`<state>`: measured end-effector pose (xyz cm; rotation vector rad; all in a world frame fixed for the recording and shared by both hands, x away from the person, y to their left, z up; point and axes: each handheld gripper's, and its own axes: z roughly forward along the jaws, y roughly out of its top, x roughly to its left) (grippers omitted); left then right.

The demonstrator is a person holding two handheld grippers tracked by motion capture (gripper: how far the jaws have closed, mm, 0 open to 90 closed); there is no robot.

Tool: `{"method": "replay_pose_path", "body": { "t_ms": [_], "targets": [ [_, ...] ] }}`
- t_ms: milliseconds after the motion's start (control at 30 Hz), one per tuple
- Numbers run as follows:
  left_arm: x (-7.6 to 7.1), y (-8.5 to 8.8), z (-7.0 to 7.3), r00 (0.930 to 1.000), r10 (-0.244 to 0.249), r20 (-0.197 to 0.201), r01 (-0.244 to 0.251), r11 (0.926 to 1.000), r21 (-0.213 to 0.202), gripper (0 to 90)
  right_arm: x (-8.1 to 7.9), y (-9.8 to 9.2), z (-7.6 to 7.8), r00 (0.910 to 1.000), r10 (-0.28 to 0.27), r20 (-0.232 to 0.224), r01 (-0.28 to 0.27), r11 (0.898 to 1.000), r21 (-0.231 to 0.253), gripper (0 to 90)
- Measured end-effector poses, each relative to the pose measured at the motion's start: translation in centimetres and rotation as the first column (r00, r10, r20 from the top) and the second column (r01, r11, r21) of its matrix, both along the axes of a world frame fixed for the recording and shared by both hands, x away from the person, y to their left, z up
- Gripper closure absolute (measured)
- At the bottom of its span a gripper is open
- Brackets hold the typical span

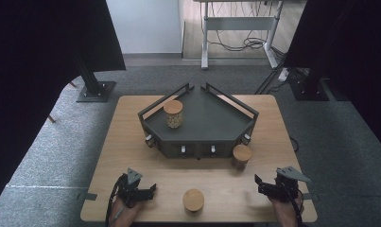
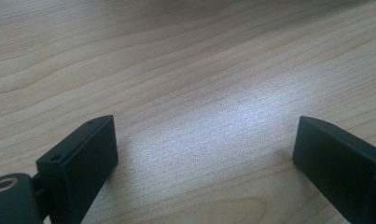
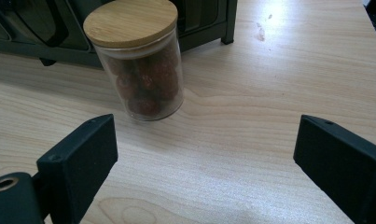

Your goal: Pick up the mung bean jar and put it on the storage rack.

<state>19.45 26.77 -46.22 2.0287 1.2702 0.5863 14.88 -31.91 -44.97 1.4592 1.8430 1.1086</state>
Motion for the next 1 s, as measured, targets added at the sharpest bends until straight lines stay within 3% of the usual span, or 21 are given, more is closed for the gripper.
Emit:
{"method": "replay_pose_path", "body": {
  "t_ms": [1000],
  "targets": [
    [0.0,0.0,0.0,1.0,0.002,-0.003,-0.002,1.0,0.0,5.1,-0.8,0.8,1.3,0.998,0.042,0.048,-0.042,0.999,0.005,6.0]
  ]
}}
